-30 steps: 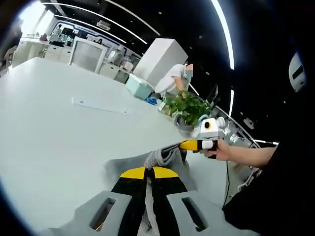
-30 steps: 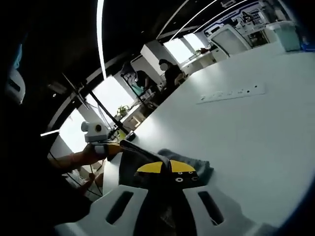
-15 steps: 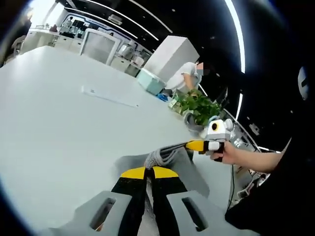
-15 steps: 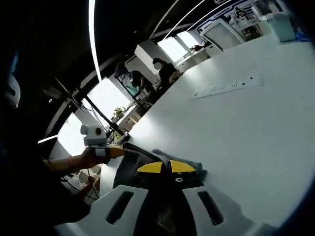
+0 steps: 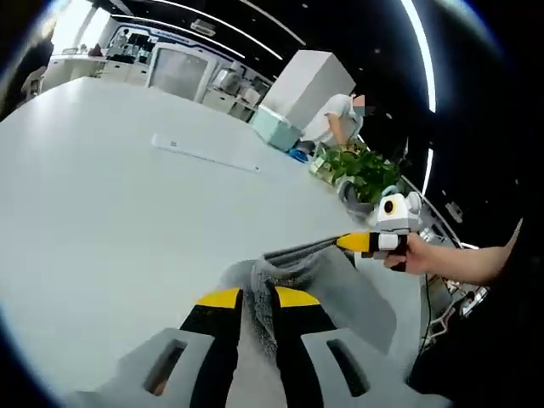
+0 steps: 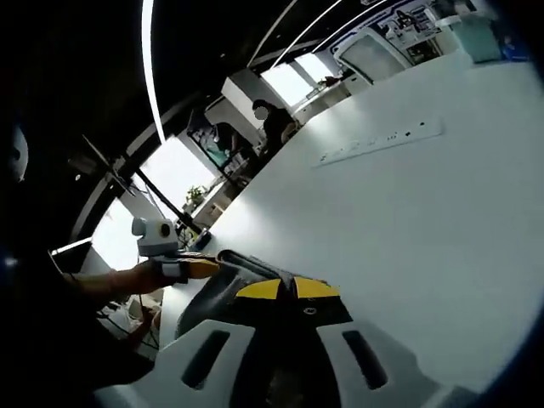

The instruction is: Fold the towel on the table until its edges align and the towel forms a compact rectangular stack.

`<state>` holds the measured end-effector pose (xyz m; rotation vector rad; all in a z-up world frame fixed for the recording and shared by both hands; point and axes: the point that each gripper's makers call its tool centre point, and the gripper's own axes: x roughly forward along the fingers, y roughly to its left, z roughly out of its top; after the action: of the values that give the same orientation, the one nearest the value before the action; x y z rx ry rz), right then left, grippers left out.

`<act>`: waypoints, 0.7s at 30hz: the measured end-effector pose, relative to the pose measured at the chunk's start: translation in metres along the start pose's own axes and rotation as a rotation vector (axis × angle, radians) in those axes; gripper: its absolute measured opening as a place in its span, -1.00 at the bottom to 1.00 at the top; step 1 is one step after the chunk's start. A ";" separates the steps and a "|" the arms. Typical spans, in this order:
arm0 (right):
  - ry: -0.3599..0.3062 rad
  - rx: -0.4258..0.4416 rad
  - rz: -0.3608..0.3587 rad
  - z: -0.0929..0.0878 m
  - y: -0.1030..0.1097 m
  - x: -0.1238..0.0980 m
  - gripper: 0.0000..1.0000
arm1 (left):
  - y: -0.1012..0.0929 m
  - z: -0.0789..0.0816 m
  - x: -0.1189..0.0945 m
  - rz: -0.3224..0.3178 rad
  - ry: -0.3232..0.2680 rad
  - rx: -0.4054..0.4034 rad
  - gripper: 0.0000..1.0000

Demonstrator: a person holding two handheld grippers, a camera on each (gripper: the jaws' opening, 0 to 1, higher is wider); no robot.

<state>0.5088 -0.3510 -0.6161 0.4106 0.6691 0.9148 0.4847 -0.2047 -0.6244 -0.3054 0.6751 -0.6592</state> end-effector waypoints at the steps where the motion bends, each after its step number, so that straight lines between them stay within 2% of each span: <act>1: -0.003 -0.028 -0.010 0.001 -0.001 0.000 -0.96 | 0.000 0.000 0.000 0.004 0.000 0.013 -0.57; 4: -0.013 -0.046 -0.043 0.003 -0.005 -0.001 -0.84 | 0.003 -0.001 0.003 0.029 0.013 0.068 -0.43; 6: -0.015 -0.073 -0.059 0.003 -0.007 -0.001 -0.61 | 0.004 -0.002 0.005 0.040 0.022 0.079 -0.37; 8: 0.017 -0.121 -0.099 -0.001 -0.013 -0.002 -0.45 | 0.007 -0.002 0.006 0.070 0.024 0.077 -0.31; 14: 0.012 -0.239 -0.156 0.003 -0.016 -0.009 -0.25 | 0.016 -0.001 0.007 0.129 0.025 0.069 -0.21; 16: 0.015 -0.261 -0.151 0.004 -0.013 -0.013 -0.24 | 0.018 -0.001 0.007 0.143 0.024 0.063 -0.20; 18: 0.019 -0.317 -0.111 0.003 -0.006 -0.016 -0.23 | 0.021 -0.001 0.006 0.170 0.025 0.058 -0.17; 20: 0.032 -0.330 -0.079 -0.003 0.000 -0.018 -0.22 | 0.031 -0.005 0.004 0.232 0.031 -0.006 -0.09; 21: 0.059 -0.329 -0.090 -0.010 -0.003 -0.020 -0.21 | 0.029 -0.006 0.004 0.219 0.034 0.004 -0.11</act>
<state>0.4945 -0.3689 -0.6182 0.0602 0.5732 0.9340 0.4967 -0.1861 -0.6438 -0.2127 0.7282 -0.4571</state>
